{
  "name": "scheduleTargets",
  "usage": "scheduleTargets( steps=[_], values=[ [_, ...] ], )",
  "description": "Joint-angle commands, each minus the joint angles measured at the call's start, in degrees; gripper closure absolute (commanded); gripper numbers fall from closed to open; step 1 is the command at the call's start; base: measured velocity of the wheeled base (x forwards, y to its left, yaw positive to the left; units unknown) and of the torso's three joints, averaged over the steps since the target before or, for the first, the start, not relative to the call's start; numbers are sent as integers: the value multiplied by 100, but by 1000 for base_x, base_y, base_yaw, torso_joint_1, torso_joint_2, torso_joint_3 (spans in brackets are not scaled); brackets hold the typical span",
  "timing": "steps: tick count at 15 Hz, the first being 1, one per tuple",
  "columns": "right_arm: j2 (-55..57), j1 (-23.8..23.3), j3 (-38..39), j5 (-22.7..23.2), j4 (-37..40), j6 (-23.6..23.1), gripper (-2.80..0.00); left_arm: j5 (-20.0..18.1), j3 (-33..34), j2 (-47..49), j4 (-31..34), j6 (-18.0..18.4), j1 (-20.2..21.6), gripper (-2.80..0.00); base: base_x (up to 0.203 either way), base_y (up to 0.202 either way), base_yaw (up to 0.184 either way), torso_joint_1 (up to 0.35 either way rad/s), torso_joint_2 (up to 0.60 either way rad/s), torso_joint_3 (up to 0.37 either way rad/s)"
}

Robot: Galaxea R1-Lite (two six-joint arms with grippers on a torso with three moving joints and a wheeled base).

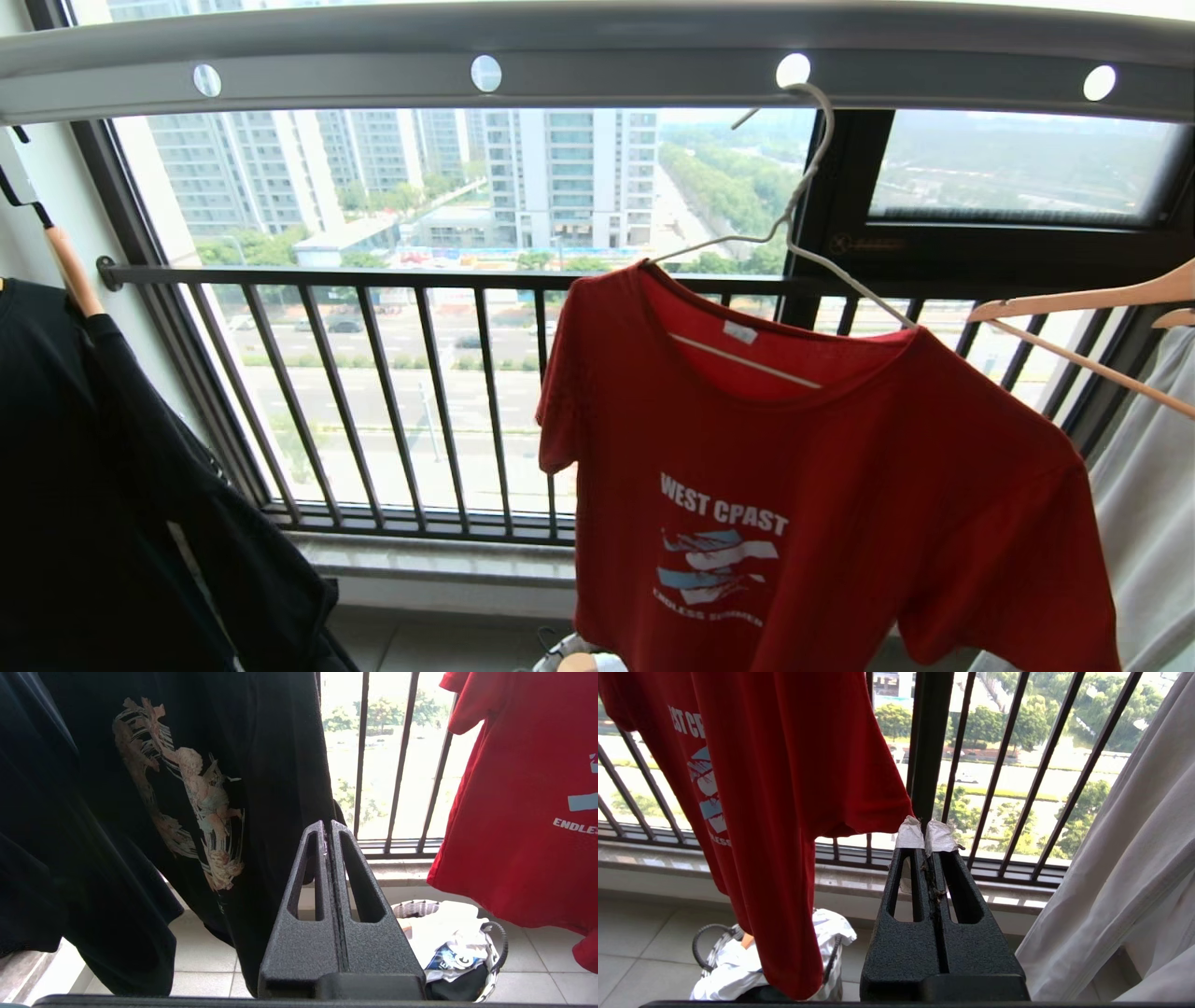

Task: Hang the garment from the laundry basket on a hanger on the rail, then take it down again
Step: Take the clothes off the clothes rack

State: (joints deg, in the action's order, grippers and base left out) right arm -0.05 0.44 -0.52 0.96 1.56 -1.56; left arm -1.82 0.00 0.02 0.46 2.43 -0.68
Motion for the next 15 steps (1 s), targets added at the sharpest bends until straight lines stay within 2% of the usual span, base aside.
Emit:
scheduleTargets(
  steps=[1,13,15],
  values=[
    [4,0,0,1,2,-2,0,-3,0,-2,-1,4,7,0,0,0,0,0,0,0],
    [5,0,0,0,2,42,0,-3,0,-2,-2,4,7,0,0,0,0,0,0,0],
    [4,1,0,-111,2,195,0,-3,0,-2,0,4,1,0,0,0,0,0,0,0]
  ],
)
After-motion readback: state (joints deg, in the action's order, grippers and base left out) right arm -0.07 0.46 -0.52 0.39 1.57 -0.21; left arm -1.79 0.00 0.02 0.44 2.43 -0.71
